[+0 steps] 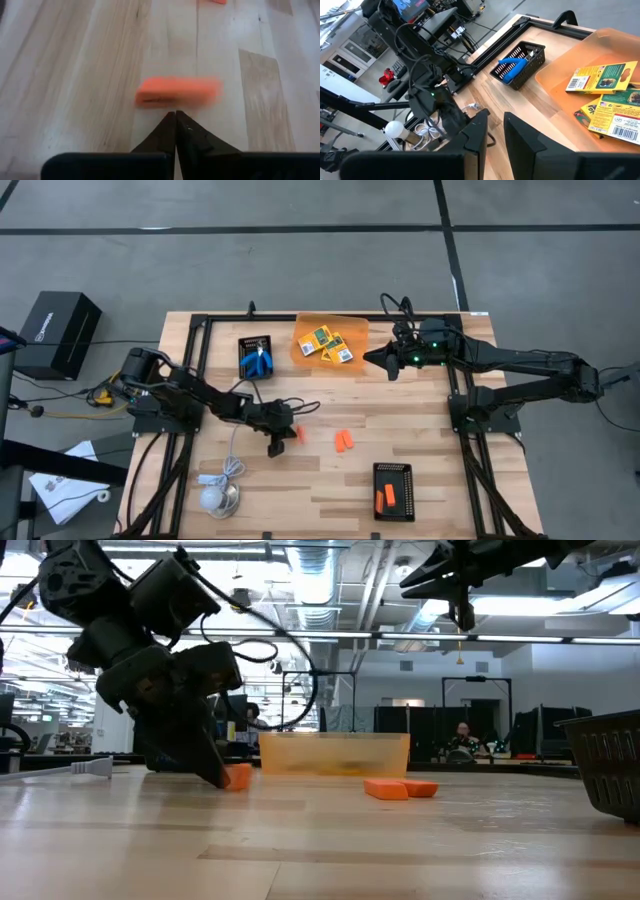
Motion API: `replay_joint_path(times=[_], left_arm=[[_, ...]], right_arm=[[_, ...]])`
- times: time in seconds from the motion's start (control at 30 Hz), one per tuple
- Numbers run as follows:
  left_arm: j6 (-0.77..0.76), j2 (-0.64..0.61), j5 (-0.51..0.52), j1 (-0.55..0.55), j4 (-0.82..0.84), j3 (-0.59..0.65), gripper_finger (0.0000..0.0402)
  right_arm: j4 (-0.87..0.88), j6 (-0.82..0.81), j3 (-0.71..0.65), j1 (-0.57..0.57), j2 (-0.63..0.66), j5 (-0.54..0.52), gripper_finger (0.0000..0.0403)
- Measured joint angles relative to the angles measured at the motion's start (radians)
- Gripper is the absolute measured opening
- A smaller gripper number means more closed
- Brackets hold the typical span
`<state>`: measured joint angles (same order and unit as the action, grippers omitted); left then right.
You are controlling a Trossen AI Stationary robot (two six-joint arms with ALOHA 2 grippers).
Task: Pick & Place School Supplies
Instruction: Put the eraser into the bottom black bin
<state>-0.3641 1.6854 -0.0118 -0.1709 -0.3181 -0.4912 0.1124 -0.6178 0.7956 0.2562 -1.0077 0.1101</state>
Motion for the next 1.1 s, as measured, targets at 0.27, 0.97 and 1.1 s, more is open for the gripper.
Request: replay_joint_path(times=[0.27, 0.97, 1.1], left_arm=[[-0.001, -0.014, -0.004, 0.021, -0.012, 0.026, 0.0], [-0.038, -0.135, 0.091, 0.078, -0.144, 0.033, 0.0], [-0.041, -0.076, 0.05, 0.078, -0.189, 0.021, 0.0]], right_arm=[[0.007, 0.0, 0.0, 0.001, 0.0, 0.0, 0.0057], [0.007, -0.002, 0.0, 0.001, 0.0, -0.001, 0.0057], [0.007, -0.002, 0.0, 0.001, 0.0, -0.002, 0.0057]])
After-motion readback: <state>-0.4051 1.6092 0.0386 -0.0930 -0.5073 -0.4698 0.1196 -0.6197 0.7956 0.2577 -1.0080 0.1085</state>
